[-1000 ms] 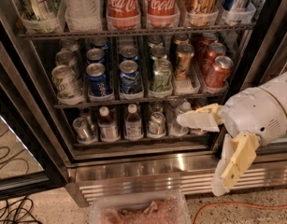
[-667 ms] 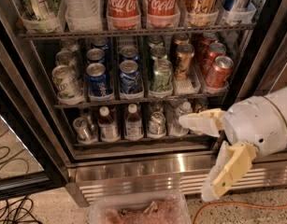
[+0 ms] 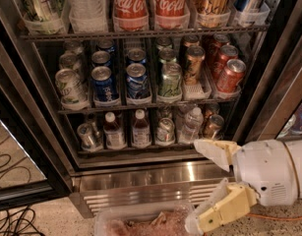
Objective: Pick coke can from middle shelf of fridge
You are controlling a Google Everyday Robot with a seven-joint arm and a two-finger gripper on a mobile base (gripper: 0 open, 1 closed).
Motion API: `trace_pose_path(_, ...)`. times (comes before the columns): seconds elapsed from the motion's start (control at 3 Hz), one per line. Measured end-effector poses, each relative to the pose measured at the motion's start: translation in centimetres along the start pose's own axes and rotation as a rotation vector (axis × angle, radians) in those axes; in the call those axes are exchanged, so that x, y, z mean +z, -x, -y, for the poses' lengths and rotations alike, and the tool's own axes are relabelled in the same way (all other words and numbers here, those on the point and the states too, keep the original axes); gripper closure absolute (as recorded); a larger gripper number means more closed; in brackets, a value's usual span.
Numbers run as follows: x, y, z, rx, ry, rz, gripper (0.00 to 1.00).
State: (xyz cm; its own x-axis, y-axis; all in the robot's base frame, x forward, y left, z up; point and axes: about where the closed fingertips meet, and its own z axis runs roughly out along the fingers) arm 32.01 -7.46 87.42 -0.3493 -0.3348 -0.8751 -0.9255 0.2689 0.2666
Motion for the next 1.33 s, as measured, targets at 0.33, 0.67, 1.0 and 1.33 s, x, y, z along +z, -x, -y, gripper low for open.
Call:
trace_pose_path(0.33,0.0,0.0,0.0,0.0,0.0,0.0,0.0)
trace_pose_path(0.67,-0.1,0.2,0.8,0.008,-0.104,0.022,0.0)
trace_pose_path(1.0,1.3,0.0,-0.7,0.008,-0.33,0.056,0.0)
trace_pose_path(1.33,1.2,-1.8,-0.6,0.073,-0.436,0.075,0.0)
